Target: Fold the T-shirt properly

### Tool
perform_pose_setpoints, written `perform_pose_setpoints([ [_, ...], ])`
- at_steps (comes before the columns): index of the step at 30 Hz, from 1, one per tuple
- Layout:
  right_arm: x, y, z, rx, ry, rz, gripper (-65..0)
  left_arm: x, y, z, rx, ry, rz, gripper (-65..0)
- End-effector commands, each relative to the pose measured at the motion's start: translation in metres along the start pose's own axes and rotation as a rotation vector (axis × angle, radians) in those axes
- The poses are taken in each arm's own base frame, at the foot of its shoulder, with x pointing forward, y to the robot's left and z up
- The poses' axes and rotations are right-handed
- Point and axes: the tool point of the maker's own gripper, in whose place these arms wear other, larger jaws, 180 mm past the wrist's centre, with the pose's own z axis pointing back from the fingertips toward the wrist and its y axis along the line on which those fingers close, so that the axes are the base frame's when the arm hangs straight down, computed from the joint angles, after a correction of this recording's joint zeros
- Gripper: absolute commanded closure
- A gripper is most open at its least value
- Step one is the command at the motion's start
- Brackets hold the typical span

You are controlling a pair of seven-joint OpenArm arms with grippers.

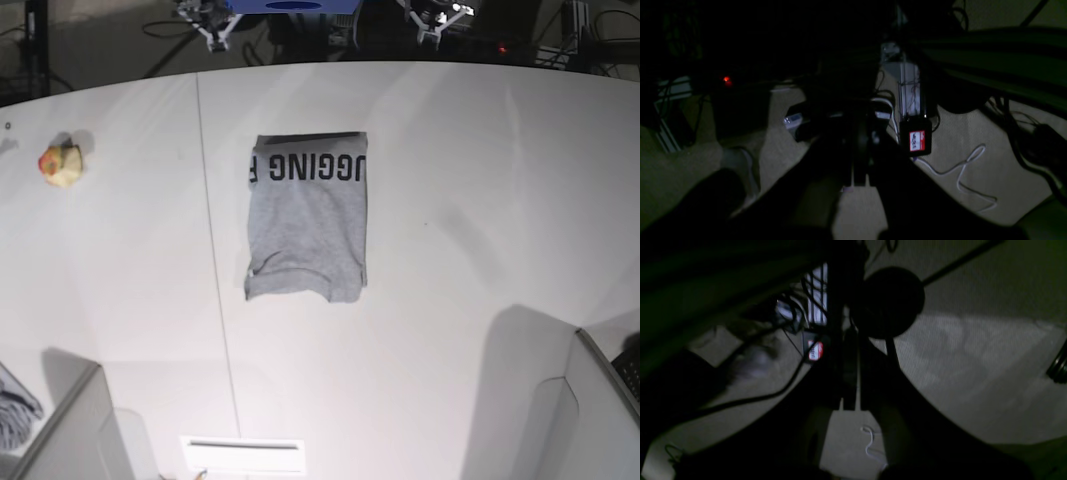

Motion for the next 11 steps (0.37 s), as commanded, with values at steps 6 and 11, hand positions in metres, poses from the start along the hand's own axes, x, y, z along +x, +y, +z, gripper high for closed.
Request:
perform_pose_setpoints([
  [6, -0.004, -0.007, 0.002, -0.011, 0.005, 0.0, 0.0, -0.006, 0.003, 0.002, 0.005, 0.006, 0.002, 0.0],
  [11, -0.003, -0.002, 0.001, -0.004, 0.003, -0.002, 0.0, -0.006, 0.012, 0.003, 0.018, 0.008, -0.003, 0.0],
])
